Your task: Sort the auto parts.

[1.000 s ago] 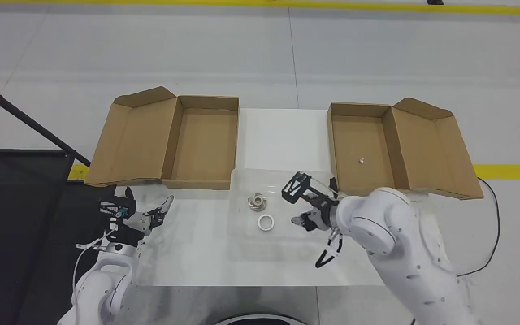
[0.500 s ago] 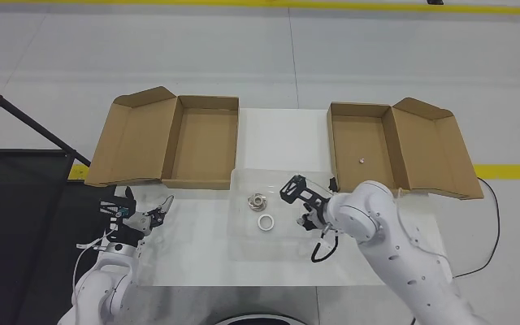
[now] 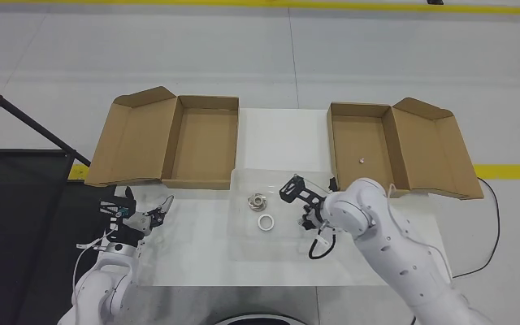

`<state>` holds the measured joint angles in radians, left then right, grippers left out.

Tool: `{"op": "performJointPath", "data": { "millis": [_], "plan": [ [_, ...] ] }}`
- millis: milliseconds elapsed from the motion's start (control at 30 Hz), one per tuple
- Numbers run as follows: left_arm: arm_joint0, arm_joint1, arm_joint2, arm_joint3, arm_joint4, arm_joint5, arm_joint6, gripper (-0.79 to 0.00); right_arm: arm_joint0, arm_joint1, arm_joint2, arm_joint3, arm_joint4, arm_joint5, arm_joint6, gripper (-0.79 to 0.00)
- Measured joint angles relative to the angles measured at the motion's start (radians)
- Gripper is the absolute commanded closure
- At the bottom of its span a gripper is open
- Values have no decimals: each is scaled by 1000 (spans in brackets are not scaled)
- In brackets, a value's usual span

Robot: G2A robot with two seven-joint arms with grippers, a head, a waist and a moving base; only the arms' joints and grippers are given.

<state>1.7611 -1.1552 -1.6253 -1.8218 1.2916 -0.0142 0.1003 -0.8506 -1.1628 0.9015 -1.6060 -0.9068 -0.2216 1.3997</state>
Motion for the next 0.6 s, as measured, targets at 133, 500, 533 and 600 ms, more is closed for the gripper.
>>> {"op": "performJointPath", "data": {
  "millis": [133, 500, 533, 600],
  "plan": [
    [0, 0, 0, 0, 0, 0, 0, -785, 4, -1, -3, 10, 6, -1, -6, 0],
    [0, 0, 0, 0, 0, 0, 0, -785, -45, 23, 122, -84, 72, -37, -129, 0],
    [0, 0, 0, 0, 0, 0, 0, -785, -63, 29, 155, -108, 88, -44, -160, 0],
    [0, 0, 0, 0, 0, 0, 0, -785, -92, 38, 208, -142, 114, -56, -209, 0]
  ]
}}
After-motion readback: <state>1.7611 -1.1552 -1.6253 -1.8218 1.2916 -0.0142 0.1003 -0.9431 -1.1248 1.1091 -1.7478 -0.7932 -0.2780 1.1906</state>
